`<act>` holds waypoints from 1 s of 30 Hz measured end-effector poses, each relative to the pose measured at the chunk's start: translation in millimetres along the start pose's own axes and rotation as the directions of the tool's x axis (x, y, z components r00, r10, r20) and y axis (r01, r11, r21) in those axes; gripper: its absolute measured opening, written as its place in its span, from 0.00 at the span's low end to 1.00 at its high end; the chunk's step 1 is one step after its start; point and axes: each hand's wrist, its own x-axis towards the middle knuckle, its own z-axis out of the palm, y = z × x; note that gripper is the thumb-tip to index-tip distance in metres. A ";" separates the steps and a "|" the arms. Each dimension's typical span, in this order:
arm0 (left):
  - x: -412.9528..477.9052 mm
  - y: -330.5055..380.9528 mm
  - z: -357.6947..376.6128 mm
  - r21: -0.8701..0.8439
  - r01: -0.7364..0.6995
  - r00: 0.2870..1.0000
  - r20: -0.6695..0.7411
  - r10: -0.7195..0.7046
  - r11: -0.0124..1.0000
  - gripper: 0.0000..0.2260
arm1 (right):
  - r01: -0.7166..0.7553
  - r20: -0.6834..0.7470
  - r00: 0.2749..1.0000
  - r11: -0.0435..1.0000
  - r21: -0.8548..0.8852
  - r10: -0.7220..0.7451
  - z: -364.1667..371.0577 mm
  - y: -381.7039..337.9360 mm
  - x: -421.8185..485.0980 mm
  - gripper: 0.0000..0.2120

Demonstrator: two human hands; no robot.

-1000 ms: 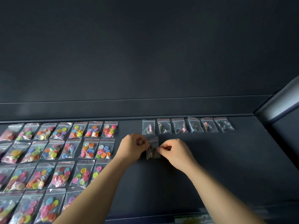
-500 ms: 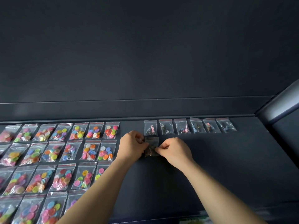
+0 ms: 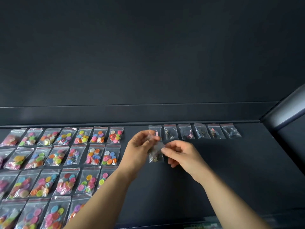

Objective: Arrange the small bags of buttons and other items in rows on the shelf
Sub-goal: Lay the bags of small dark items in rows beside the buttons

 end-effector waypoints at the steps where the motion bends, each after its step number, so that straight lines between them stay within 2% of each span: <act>1: -1.3 -1.4 2.2 -0.009 -0.002 1.000 0.029 0.002 1.000 0.08 | 0.010 -0.002 1.000 0.999 0.037 -0.010 0.2 -0.1 -0.8 0.05; 4: -4.6 -6.2 8.2 -0.032 0.026 0.999 0.049 -0.024 0.999 0.11 | 0.046 -0.053 0.998 0.997 0.066 -0.042 -1.7 2.2 -2.2 0.01; 6: -5.7 -9.8 9.8 -0.048 0.046 0.998 0.038 -0.044 0.998 0.12 | 0.050 -0.082 0.996 0.992 0.119 -0.040 -5.8 4.6 -3.9 0.03; 11: -10.3 -13.0 11.8 0.050 0.077 0.997 -0.002 -0.077 0.996 0.04 | 0.045 -0.108 0.994 0.978 0.203 -0.024 -17.0 7.8 -8.7 0.05; 14: -12.5 -13.9 14.0 0.084 0.098 0.993 0.058 -0.103 0.992 0.05 | 0.046 -0.162 0.986 0.992 0.116 -0.027 -23.3 11.3 -7.4 0.04; 17: -13.1 -13.5 18.5 0.169 0.100 0.992 0.065 -0.112 0.980 0.04 | 0.081 -0.128 0.988 0.996 -0.028 -0.084 -28.2 10.8 -7.8 0.04; 22: -11.2 -18.3 24.1 0.198 0.099 0.995 0.001 -0.101 0.975 0.07 | -0.045 -0.113 0.991 0.981 0.187 0.067 -28.4 16.3 -13.3 0.04; 25: -11.7 -23.5 23.8 0.386 0.062 0.998 0.006 -0.070 0.921 0.07 | -0.064 -0.174 0.980 0.977 0.202 0.100 -29.5 23.2 -10.8 0.04; 27: -9.3 -27.5 19.1 0.519 -0.018 0.999 -0.022 0.035 0.854 0.04 | -0.062 -0.209 0.974 0.992 0.108 0.083 -33.9 24.8 -4.5 0.04; 30: -3.7 -31.2 7.6 0.698 -0.096 0.973 -0.083 0.214 0.710 0.04 | -0.046 -0.187 0.982 0.978 -0.203 0.008 -41.6 26.7 7.7 0.05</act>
